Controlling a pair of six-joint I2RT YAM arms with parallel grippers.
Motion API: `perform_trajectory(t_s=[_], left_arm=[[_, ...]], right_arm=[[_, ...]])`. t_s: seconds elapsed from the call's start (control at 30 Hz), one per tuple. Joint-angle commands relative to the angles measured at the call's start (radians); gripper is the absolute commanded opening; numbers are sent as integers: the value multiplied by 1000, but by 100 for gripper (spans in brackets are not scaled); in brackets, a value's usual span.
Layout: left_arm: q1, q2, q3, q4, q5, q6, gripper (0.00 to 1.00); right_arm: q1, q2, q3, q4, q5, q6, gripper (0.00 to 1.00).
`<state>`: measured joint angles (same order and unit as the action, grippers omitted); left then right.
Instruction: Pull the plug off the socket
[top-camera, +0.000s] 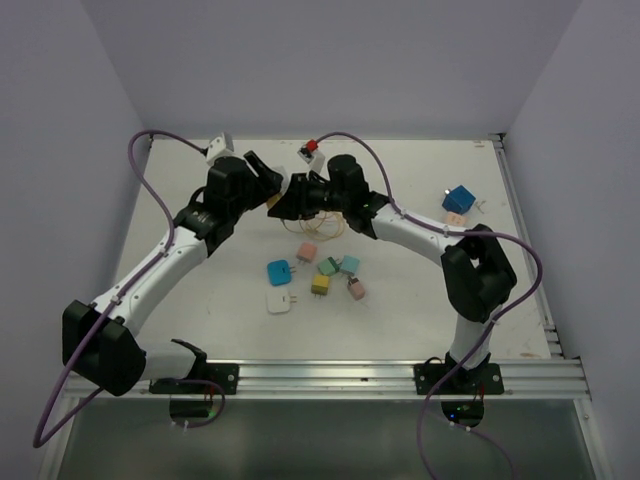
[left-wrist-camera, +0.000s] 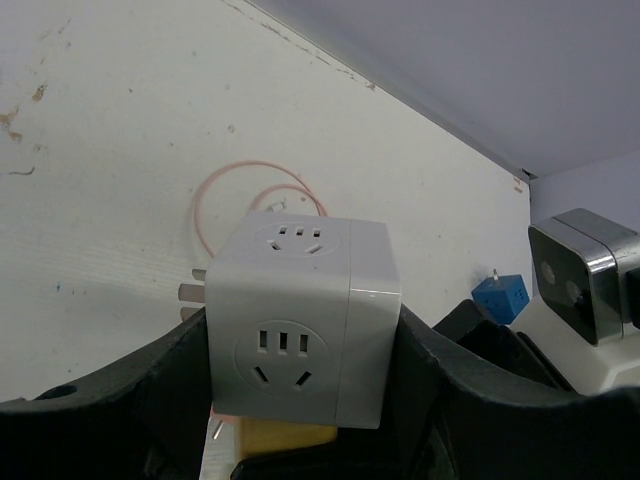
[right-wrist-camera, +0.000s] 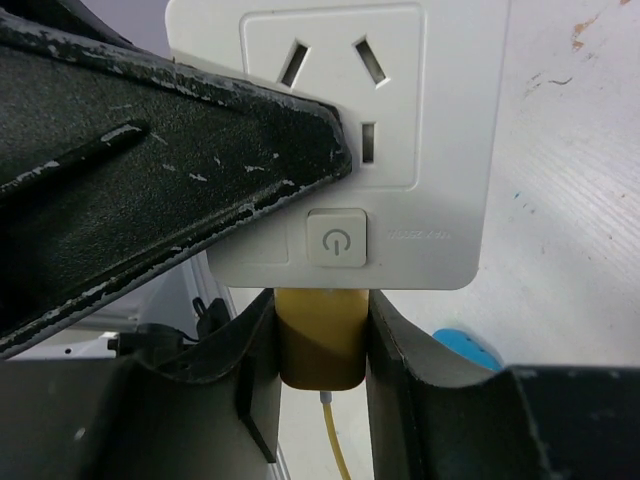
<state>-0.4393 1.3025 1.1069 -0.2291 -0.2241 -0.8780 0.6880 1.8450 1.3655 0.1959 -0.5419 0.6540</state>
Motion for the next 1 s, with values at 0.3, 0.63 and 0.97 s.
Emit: perform_trajectory(t_s=[0.3,0.63,0.97], left_arm=[[2,-46,-39,198,-285,79,0],[94,-19,-44,349,-348,148,0],[125,14,-42,477,-494,183,0]], right_arm=[[-4,-104,-169,-38,16,-96,0],[-2,-167,-350,-41,26,-132,0],[-2,-184,-385,-46,13,-119,0]])
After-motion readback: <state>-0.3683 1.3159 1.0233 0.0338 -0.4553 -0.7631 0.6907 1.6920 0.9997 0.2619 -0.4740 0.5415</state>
